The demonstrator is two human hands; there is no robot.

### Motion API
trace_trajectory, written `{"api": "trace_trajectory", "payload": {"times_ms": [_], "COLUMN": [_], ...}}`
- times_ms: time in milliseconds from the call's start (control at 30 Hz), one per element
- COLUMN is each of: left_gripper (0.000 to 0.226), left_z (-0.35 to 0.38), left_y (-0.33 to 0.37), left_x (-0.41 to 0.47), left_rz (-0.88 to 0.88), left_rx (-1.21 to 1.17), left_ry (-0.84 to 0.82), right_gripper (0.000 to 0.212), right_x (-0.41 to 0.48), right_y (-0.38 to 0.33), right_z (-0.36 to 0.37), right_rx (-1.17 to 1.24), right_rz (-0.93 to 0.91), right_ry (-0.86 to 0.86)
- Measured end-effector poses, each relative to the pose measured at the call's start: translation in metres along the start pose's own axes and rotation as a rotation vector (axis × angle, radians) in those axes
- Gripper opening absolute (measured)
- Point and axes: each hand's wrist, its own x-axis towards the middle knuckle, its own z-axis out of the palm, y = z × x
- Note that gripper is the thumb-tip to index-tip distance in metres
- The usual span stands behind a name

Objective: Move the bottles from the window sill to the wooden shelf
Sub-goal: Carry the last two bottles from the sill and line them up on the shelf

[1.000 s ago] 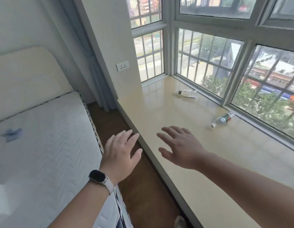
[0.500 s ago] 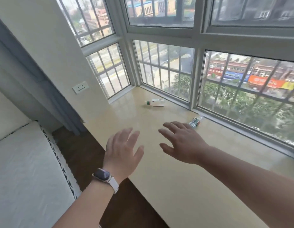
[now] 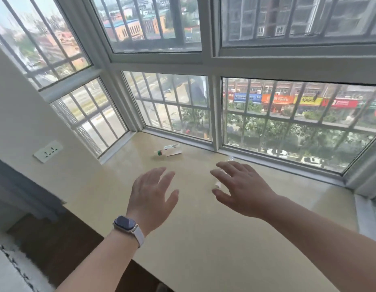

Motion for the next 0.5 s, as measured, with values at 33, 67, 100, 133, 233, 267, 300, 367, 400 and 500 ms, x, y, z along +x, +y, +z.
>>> {"api": "trace_trajectory", "payload": {"times_ms": [33,67,100,133,233,267,300,367,400,500], "left_gripper": [0.051,0.052,0.052,0.053,0.053,0.053,0.053,0.052,0.052,0.053], "left_z": [0.004,0.008,0.013,0.017,0.031,0.035,0.039,0.051,0.057,0.076], "left_y": [-0.011,-0.023,-0.037,-0.049,-0.1,-0.119,-0.138,-0.176,-0.194,-0.242], "left_x": [0.012,0.023,0.033,0.041,0.066,0.074,0.083,0.097,0.103,0.124], "left_rz": [0.013,0.03,0.053,0.079,0.127,0.135,0.143,0.175,0.19,0.202], "left_rx": [-0.006,-0.018,-0.029,-0.035,-0.057,-0.071,-0.088,-0.116,-0.128,-0.167], "left_ry": [-0.009,-0.024,-0.045,-0.06,-0.102,-0.108,-0.11,-0.114,-0.121,-0.167], "right_gripper": [0.055,0.056,0.058,0.06,0.063,0.064,0.065,0.068,0.068,0.065], "right_x": [0.011,0.023,0.035,0.045,0.084,0.1,0.116,0.15,0.165,0.202], "right_y": [0.0,-0.003,-0.008,-0.014,-0.048,-0.061,-0.072,-0.091,-0.099,-0.117], "right_z": [0.002,0.005,0.01,0.014,0.036,0.043,0.049,0.059,0.064,0.078], "right_rx": [-0.005,-0.008,-0.006,0.002,0.03,0.04,0.042,0.022,0.012,-0.013], "right_rz": [0.027,0.054,0.084,0.114,0.193,0.213,0.229,0.255,0.275,0.337], "right_ry": [-0.006,-0.013,-0.017,-0.017,-0.02,-0.038,-0.054,-0.074,-0.085,-0.134]}}
